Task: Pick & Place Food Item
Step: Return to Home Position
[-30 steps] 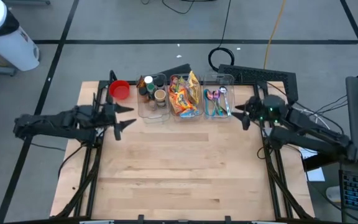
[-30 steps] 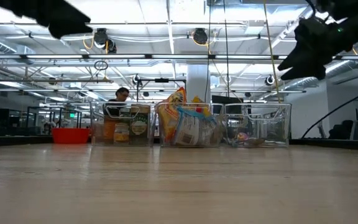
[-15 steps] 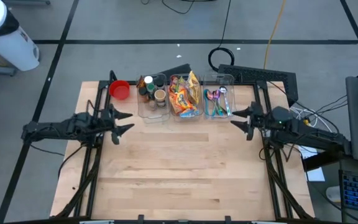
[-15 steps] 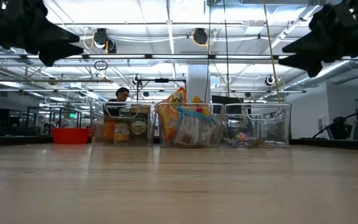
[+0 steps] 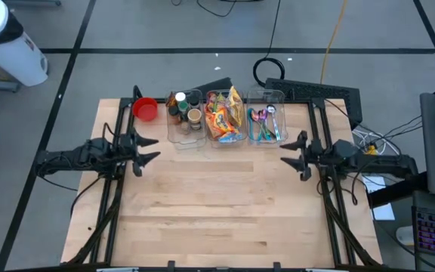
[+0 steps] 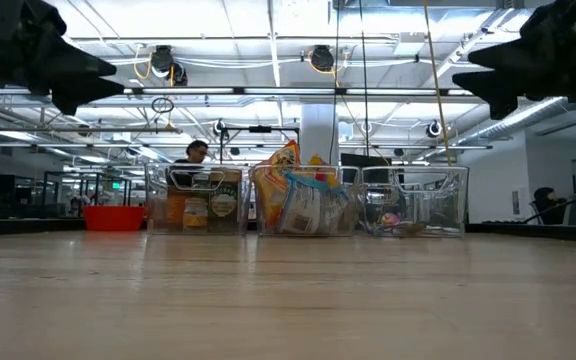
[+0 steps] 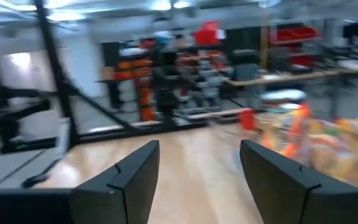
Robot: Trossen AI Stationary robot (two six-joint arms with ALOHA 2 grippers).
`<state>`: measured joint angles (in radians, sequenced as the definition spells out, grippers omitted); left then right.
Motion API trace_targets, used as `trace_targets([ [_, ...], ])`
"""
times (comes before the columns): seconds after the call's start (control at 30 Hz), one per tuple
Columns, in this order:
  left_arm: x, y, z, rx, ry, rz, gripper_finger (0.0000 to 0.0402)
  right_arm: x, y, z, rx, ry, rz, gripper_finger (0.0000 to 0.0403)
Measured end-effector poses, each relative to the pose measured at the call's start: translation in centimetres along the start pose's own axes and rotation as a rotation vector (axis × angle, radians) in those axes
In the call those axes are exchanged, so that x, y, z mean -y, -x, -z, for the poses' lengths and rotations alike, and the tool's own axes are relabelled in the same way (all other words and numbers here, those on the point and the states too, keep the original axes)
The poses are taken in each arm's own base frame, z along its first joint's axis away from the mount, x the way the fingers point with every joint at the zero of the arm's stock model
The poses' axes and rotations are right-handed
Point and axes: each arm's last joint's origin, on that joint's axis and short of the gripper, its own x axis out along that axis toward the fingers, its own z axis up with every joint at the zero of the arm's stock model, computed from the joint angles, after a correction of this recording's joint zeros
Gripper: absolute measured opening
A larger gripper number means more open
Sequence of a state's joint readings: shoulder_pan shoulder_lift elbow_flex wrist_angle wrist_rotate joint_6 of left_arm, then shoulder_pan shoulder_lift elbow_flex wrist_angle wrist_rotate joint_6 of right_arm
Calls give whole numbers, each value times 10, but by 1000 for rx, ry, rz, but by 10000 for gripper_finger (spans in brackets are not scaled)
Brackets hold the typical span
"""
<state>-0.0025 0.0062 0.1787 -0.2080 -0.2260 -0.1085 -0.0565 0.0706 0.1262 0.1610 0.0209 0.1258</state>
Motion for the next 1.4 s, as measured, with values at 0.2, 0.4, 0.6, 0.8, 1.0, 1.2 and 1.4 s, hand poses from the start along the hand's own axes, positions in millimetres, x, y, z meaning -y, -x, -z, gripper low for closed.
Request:
trace_targets([
  [0.2,0,0,-1,5,4,1,239,-9,0,10,-2,13,-120,218],
  [0.4,1,0,0,-1,2,34,239,-15,1,14,-30,38,-180,216],
  [0.6,1,0,0,-4,0,34,239,-14,1,21,-99,77,-174,218],
  [0.8,1,0,0,-2,18,34,239,-14,1,22,-109,81,-174,220],
  [1.0,1,0,0,-1,18,34,239,-13,3,28,-158,230,-184,216],
  [1.2,1,0,0,-1,19,34,239,-14,2,29,-179,120,-174,219],
  [1.4,1,0,0,0,19,34,239,-14,2,29,-179,104,-173,215],
])
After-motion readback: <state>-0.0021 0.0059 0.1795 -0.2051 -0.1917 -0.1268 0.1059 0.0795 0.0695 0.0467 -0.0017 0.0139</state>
